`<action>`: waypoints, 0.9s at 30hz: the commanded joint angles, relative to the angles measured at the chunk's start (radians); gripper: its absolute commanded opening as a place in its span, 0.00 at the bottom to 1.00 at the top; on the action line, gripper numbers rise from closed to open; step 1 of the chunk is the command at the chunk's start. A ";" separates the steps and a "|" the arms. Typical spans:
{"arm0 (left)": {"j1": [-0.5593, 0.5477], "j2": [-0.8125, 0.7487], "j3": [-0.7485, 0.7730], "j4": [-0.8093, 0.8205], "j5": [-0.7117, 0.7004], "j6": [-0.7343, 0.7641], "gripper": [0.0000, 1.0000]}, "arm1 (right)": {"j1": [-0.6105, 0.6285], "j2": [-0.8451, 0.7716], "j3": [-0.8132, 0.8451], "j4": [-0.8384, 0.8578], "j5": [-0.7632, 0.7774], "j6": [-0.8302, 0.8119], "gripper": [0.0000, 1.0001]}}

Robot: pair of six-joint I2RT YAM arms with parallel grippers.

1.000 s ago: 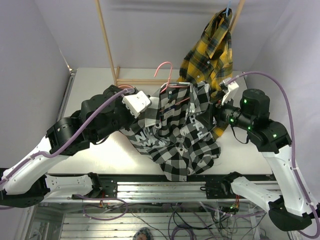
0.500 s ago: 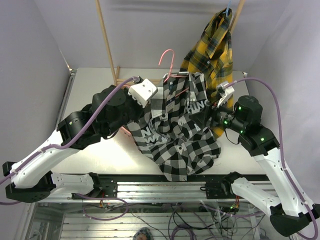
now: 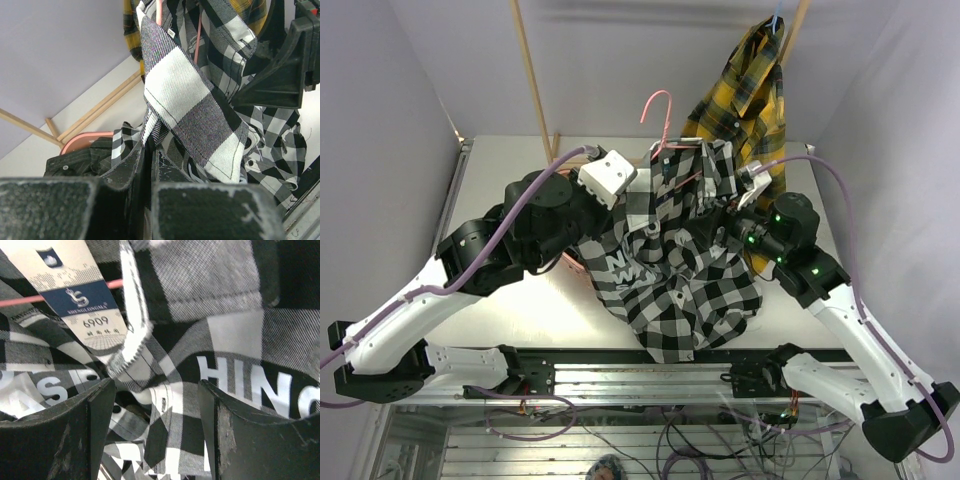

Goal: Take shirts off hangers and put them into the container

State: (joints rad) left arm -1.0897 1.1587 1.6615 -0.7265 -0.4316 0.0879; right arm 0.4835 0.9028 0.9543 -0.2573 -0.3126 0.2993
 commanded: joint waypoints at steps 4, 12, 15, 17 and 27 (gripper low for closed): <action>0.004 -0.004 0.047 0.093 0.047 -0.028 0.07 | 0.129 0.052 -0.020 0.145 0.278 0.008 0.63; 0.004 -0.085 0.019 0.016 0.073 -0.034 0.07 | 0.194 0.127 0.033 0.092 0.717 0.018 0.06; 0.005 -0.137 -0.005 -0.027 0.058 -0.035 0.07 | 0.194 0.098 0.078 0.021 0.790 0.011 0.00; 0.005 -0.176 -0.027 -0.052 0.058 -0.034 0.07 | 0.195 0.070 0.114 -0.033 0.827 -0.003 0.00; 0.005 -0.362 -0.176 -0.135 0.168 0.007 0.07 | 0.194 -0.006 0.364 -0.277 0.812 -0.064 0.00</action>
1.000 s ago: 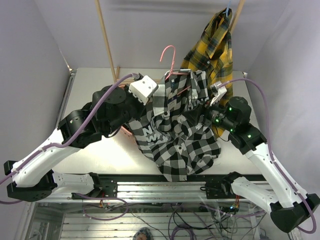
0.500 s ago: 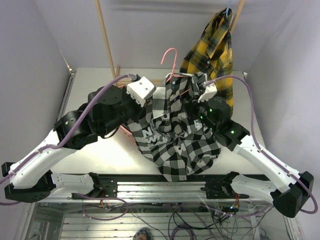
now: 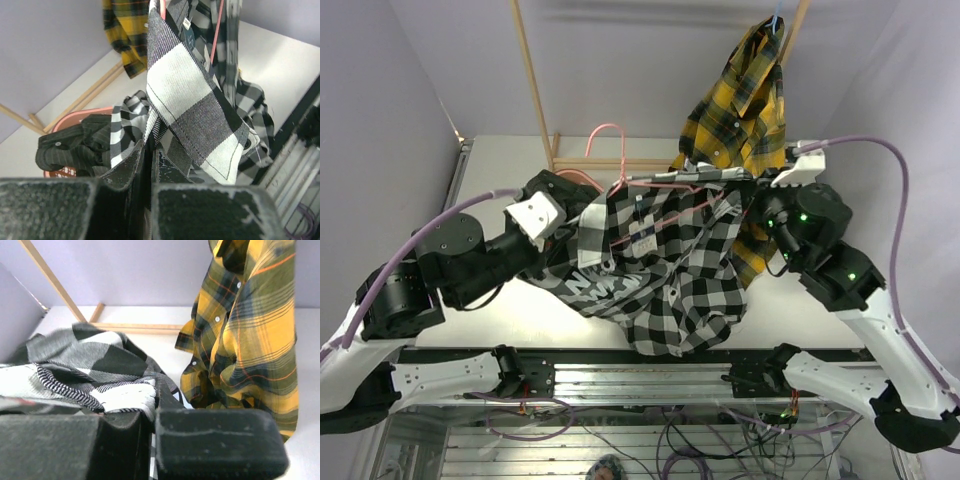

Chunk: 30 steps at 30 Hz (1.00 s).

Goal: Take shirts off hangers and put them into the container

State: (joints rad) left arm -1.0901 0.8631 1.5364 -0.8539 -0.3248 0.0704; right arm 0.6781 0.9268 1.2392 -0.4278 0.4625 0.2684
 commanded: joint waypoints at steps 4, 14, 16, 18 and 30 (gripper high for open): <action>0.005 -0.185 -0.150 0.050 0.212 0.061 0.07 | 0.000 -0.042 0.124 -0.103 0.085 -0.062 0.00; 0.005 -0.212 -0.168 0.111 0.279 0.071 0.07 | 0.000 0.052 0.222 -0.218 -0.145 -0.064 0.06; 0.005 -0.194 -0.168 0.121 0.287 0.079 0.07 | 0.000 0.060 0.256 -0.278 -0.200 -0.070 0.16; 0.006 -0.180 -0.174 0.127 0.292 0.086 0.07 | -0.001 0.041 0.279 -0.319 -0.244 -0.074 0.28; 0.006 -0.135 -0.206 0.188 0.363 0.106 0.07 | 0.000 -0.085 0.295 -0.444 -0.643 -0.160 0.52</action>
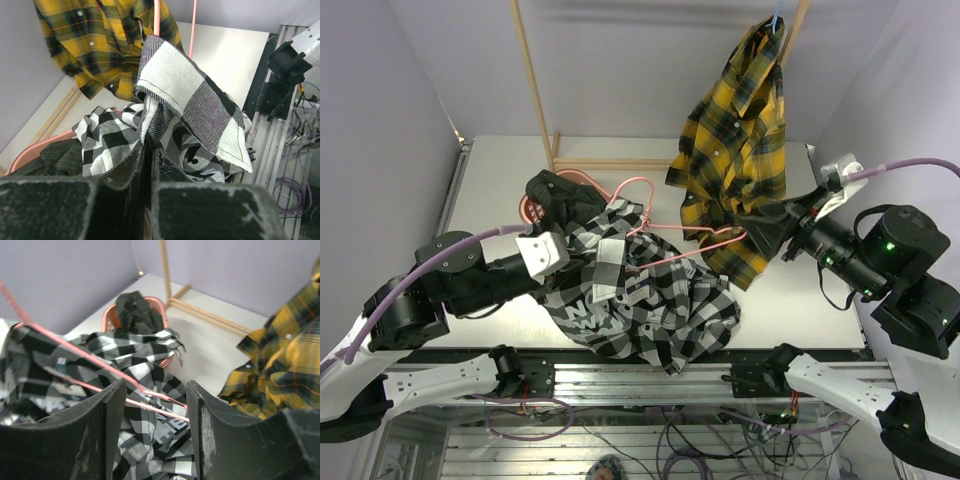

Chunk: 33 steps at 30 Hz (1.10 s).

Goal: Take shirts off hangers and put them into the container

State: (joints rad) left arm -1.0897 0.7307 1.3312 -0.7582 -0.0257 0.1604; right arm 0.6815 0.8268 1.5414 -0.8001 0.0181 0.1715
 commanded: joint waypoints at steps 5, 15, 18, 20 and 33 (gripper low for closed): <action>0.005 -0.023 -0.012 0.103 0.113 0.016 0.07 | -0.004 0.030 -0.067 -0.106 -0.316 -0.112 0.54; 0.005 -0.021 -0.023 0.112 0.149 0.018 0.07 | -0.003 0.026 -0.122 -0.087 -0.344 -0.154 0.47; 0.005 0.003 -0.038 0.125 0.120 0.012 0.07 | -0.003 0.021 -0.125 -0.090 -0.326 -0.147 0.21; 0.005 0.024 -0.051 0.148 0.093 0.005 0.07 | -0.003 0.010 -0.123 -0.093 -0.306 -0.138 0.01; 0.005 0.379 0.005 0.404 -0.072 -0.110 0.07 | -0.003 -0.080 -0.041 -0.173 0.038 0.011 0.00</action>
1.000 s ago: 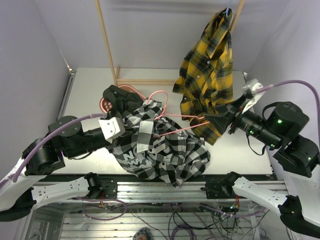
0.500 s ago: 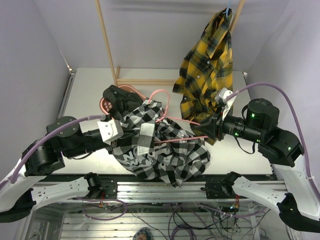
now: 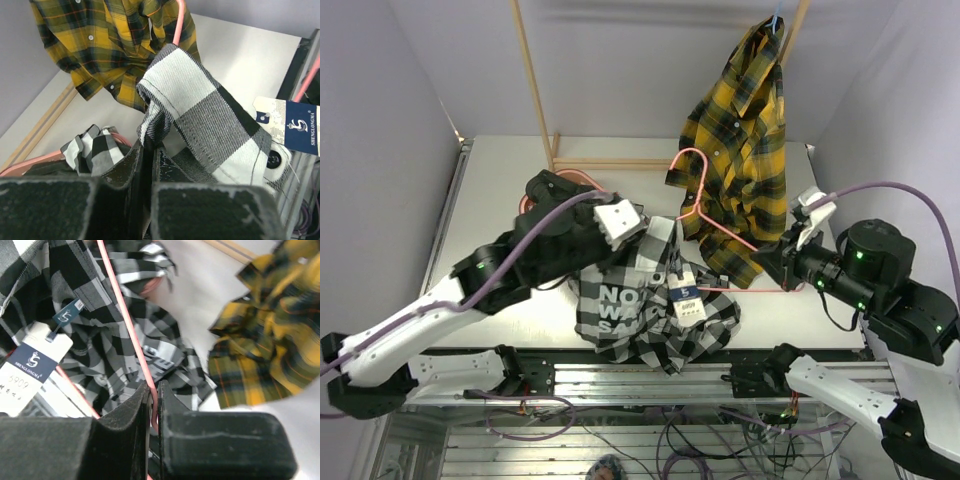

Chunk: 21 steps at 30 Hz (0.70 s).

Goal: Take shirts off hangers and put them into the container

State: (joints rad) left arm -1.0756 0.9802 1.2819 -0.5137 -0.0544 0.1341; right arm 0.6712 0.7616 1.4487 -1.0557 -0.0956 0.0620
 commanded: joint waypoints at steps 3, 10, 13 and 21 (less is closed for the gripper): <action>-0.009 0.218 0.129 0.107 -0.057 -0.087 0.10 | 0.007 -0.031 0.076 0.058 0.225 0.148 0.00; -0.010 0.204 0.147 0.081 -0.175 -0.106 0.48 | 0.007 -0.034 0.120 0.029 0.235 0.157 0.00; -0.010 0.152 0.107 0.104 -0.212 -0.110 0.63 | 0.007 -0.031 0.145 0.018 0.237 0.163 0.00; -0.009 0.081 0.079 0.095 -0.226 -0.113 0.66 | 0.007 -0.026 0.206 -0.035 0.305 0.178 0.00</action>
State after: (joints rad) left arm -1.0782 1.0805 1.3796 -0.4259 -0.2535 0.0429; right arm 0.6800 0.7399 1.6054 -1.1439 0.1314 0.1917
